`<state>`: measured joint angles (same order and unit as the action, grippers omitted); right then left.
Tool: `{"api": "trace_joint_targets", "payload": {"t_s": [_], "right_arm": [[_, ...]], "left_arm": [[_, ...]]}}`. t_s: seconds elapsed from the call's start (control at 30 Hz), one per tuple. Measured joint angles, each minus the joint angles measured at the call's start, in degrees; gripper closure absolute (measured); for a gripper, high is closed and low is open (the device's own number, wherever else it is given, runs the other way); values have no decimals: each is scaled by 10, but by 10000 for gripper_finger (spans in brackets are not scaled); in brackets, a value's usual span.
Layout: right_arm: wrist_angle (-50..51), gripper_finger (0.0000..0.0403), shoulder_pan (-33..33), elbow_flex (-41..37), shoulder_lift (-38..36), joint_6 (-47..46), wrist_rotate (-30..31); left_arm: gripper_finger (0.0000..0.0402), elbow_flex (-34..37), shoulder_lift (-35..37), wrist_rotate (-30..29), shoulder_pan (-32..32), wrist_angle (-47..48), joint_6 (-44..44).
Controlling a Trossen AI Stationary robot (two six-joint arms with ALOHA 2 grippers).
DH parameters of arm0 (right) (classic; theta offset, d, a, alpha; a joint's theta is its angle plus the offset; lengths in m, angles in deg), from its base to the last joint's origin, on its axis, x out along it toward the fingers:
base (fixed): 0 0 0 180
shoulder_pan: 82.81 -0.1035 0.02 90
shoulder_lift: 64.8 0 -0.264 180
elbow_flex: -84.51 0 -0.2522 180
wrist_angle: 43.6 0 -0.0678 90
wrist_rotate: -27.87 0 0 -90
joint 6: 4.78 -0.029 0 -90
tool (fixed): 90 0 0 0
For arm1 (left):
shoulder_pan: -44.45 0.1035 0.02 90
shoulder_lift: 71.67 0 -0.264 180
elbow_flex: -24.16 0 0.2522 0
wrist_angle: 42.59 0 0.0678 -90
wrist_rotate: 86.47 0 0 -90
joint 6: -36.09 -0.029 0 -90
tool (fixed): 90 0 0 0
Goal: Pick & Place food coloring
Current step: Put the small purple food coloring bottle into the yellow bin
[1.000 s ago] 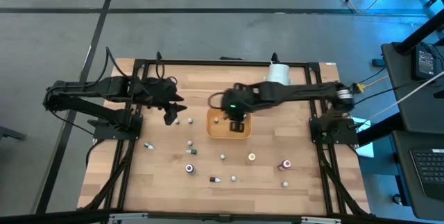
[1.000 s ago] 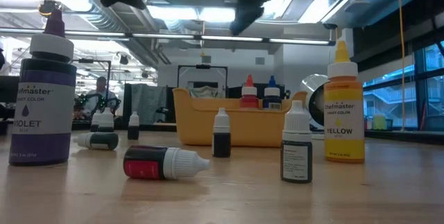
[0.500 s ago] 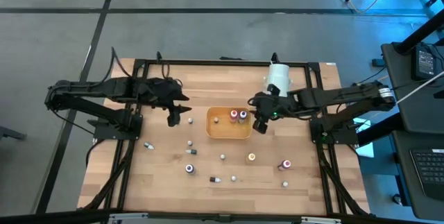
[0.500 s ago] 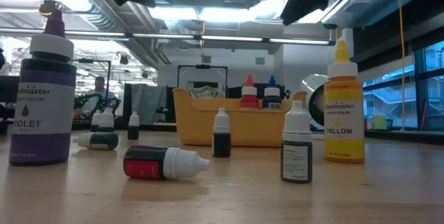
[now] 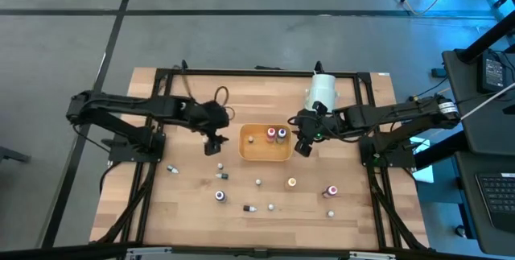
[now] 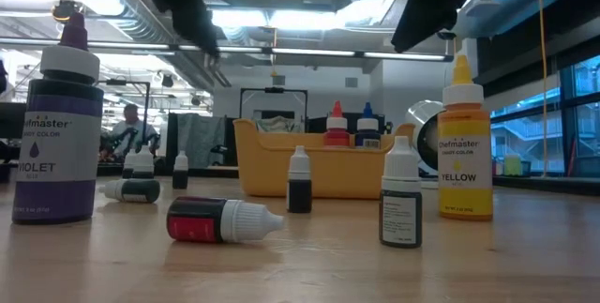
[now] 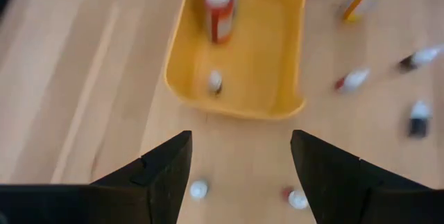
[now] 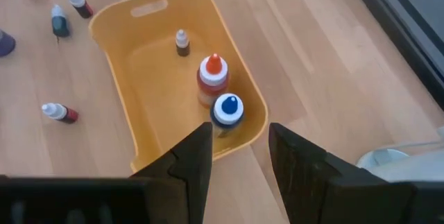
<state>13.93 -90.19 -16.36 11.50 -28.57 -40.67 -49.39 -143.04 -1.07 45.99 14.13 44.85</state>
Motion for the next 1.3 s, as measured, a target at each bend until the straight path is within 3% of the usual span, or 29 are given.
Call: {"api": "trace_joint_targets", "payload": {"t_s": [0.17,0.7,1.1,1.3], "right_arm": [[-3,258,0,0,0,0,0],[0,258,6,0,0,2,14],[-1,258,13,0,0,3,16],[-1,258,13,0,0,3,16]], "left_arm": [[164,8,-54,-4,13,58,-5],[167,168,-79,-19,42,-131,-26],[168,217,-79,-22,42,-204,-25],[195,217,-79,-30,42,-205,-25]]}}
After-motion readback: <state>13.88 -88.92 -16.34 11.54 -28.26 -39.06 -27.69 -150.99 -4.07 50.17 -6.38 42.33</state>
